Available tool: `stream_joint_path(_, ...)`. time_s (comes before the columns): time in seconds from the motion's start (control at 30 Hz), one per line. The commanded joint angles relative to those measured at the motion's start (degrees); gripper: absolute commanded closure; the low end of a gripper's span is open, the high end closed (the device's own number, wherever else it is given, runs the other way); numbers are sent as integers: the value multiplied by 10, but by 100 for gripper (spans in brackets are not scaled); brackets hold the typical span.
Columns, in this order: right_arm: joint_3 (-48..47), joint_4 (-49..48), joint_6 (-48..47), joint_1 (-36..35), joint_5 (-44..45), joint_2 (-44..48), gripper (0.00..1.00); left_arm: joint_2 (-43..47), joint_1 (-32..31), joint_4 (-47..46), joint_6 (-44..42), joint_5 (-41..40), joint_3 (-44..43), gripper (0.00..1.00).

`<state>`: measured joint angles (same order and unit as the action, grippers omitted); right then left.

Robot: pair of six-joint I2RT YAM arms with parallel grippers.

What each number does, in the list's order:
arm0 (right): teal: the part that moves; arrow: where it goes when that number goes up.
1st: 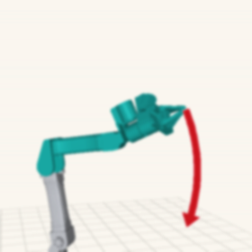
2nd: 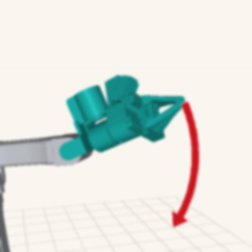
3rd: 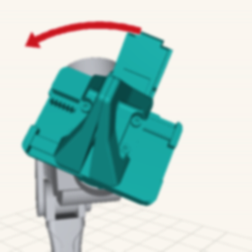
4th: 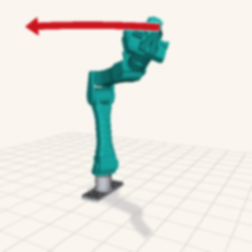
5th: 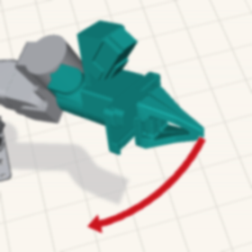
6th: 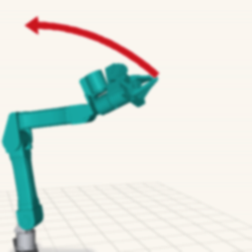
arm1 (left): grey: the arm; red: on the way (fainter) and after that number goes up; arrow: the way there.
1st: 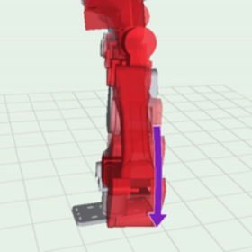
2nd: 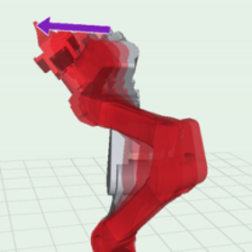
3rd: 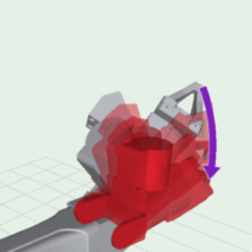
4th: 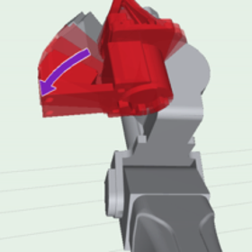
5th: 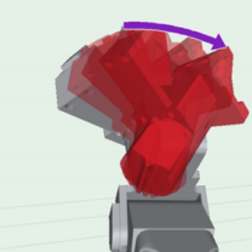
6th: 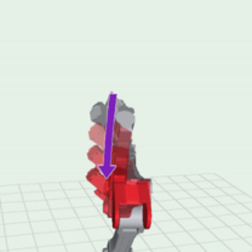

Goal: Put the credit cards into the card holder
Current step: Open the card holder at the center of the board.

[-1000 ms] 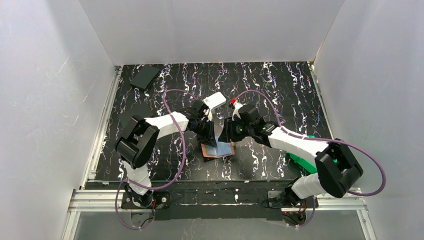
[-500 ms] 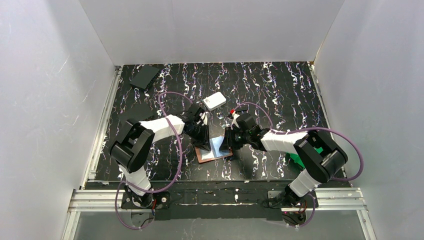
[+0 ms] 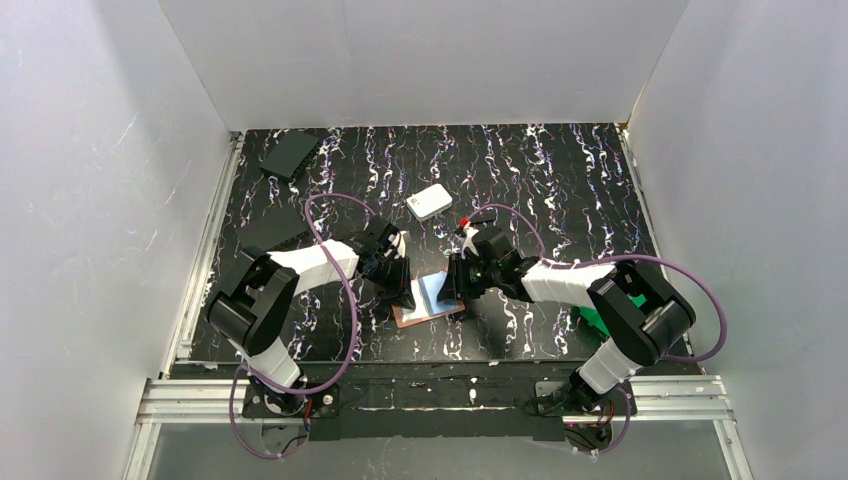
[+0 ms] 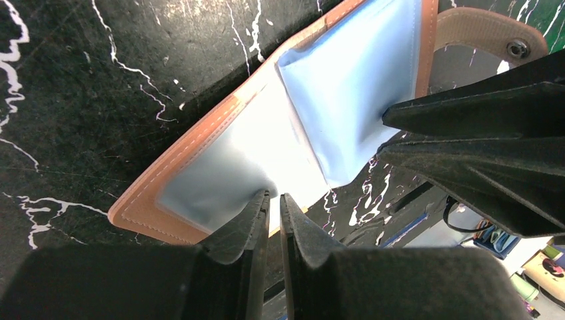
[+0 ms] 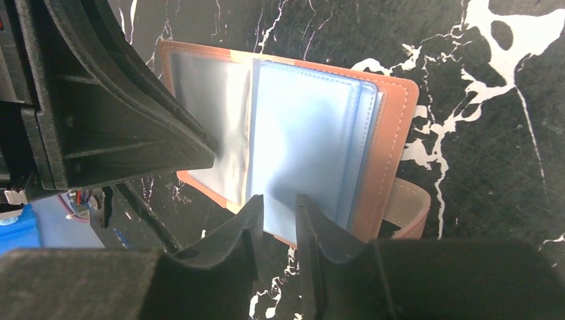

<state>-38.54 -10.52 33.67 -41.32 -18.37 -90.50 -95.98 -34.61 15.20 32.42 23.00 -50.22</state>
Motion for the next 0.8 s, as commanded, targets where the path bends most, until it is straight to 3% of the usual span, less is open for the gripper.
stream_joint_path(0.0,-25,0,-3,-4,-11,10,65,4,3,21,-6,-30,26,88)
stream_joint_path(0.17,-51,12,-1,-28,5,19,52,-5,3,9,-1,-22,33,88)
stream_joint_path(0.37,-55,-65,44,-28,-49,-33,53,-7,3,-5,7,-11,40,88)
stream_joint_path(0.77,-58,-99,70,-28,-62,-89,49,3,3,-5,6,-10,45,88)
